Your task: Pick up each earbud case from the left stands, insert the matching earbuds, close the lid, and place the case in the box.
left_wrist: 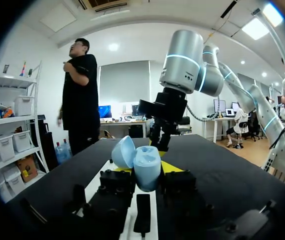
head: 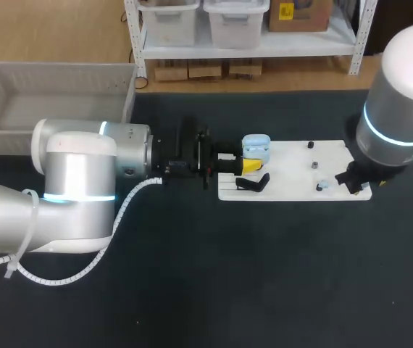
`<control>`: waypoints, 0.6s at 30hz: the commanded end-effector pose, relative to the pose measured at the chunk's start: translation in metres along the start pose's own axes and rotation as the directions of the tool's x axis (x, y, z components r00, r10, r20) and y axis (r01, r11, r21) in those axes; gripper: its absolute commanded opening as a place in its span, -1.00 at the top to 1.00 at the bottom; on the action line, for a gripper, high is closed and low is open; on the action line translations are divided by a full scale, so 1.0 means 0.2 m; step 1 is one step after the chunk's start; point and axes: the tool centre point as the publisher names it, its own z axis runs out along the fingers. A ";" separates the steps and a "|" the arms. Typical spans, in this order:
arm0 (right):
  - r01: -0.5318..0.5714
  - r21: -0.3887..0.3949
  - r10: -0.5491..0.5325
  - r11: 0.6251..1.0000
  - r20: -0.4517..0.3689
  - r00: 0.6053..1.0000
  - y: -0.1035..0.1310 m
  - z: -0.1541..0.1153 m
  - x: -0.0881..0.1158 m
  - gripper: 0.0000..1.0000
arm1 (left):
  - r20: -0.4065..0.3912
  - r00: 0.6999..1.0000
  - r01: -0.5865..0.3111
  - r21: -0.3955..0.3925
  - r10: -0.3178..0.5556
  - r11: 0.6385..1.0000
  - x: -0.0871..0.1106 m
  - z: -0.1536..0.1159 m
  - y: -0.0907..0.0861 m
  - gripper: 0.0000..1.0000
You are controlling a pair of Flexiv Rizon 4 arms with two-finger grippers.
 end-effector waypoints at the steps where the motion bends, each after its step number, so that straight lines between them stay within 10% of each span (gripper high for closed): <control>1: 0.000 0.003 0.000 1.000 0.002 1.000 0.00 0.02 0.00 0.12 | 0.003 1.000 -0.002 -0.005 0.002 1.000 0.00 0.00 0.00 1.00; 18: 0.006 0.018 -0.006 1.000 0.007 1.000 -0.01 0.06 -0.03 0.21 | 0.003 1.000 -0.002 -0.005 0.002 1.000 0.00 0.00 0.00 1.00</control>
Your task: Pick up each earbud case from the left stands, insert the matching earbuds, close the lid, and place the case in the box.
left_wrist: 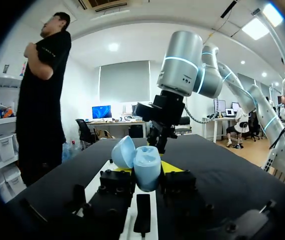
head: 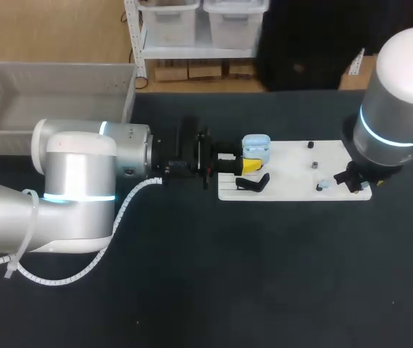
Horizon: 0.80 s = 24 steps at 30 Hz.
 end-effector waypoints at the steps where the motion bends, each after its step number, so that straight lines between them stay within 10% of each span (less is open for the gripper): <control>1: 0.000 0.006 0.000 1.000 0.006 1.000 0.01 0.02 0.00 0.21 | 0.003 1.000 -0.002 -0.005 0.002 1.000 0.00 0.00 0.00 1.00; 24: 0.007 0.022 -0.007 1.000 -0.002 1.000 0.00 0.04 -0.01 0.28 | 0.003 1.000 -0.002 -0.005 0.002 1.000 0.00 0.00 0.00 1.00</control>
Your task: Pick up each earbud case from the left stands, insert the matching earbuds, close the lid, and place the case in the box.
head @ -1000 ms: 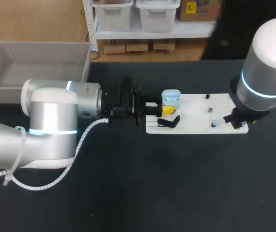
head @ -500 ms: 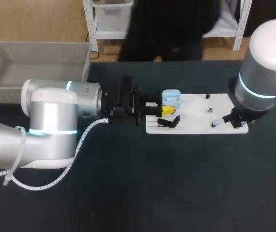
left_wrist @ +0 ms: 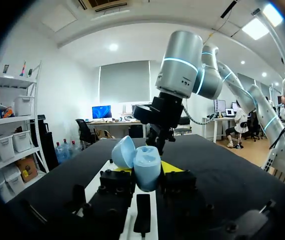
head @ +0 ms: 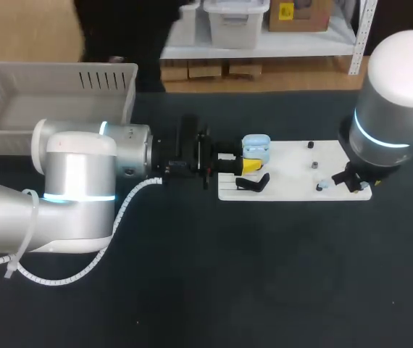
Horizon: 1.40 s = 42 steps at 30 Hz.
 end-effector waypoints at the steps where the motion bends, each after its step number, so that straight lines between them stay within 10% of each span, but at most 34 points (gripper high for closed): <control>1: -0.002 0.003 0.002 1.000 0.002 1.000 0.00 0.01 0.00 0.28 | 0.003 1.000 -0.002 -0.005 0.002 1.000 0.00 0.00 0.00 1.00; 19: 0.000 0.007 0.000 1.000 0.005 1.000 0.00 0.01 0.01 0.47 | 0.003 1.000 -0.002 -0.005 0.002 1.000 0.00 0.00 0.00 1.00; 26: 0.000 0.010 0.000 1.000 0.006 1.000 0.00 0.00 0.02 1.00 | 0.003 1.000 -0.002 -0.005 0.002 1.000 0.00 0.00 0.00 1.00; 42: -0.013 0.020 0.012 1.000 0.031 0.999 -0.03 -0.17 0.02 1.00 | 0.003 1.000 -0.002 -0.005 0.002 1.000 0.00 0.00 0.00 1.00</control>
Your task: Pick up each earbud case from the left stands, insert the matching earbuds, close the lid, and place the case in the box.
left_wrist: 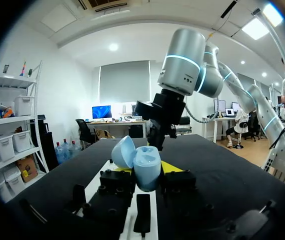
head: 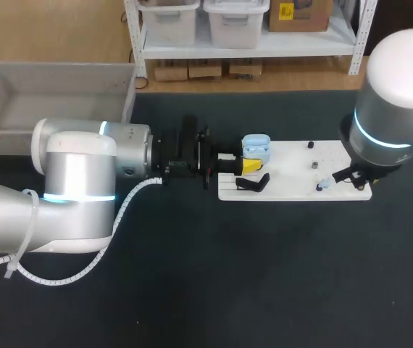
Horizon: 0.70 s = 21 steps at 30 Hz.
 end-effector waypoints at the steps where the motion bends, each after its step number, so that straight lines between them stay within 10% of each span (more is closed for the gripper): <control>1: -0.011 -0.005 0.011 1.000 0.007 1.000 -0.03 -0.12 0.02 1.00 | 0.003 1.000 -0.002 -0.005 0.002 1.000 0.00 0.00 0.00 1.00; 21: -0.089 -0.170 0.060 0.981 -0.172 0.983 0.09 -0.45 -0.13 1.00 | 0.003 1.000 -0.002 -0.005 0.002 1.000 0.00 0.00 0.00 1.00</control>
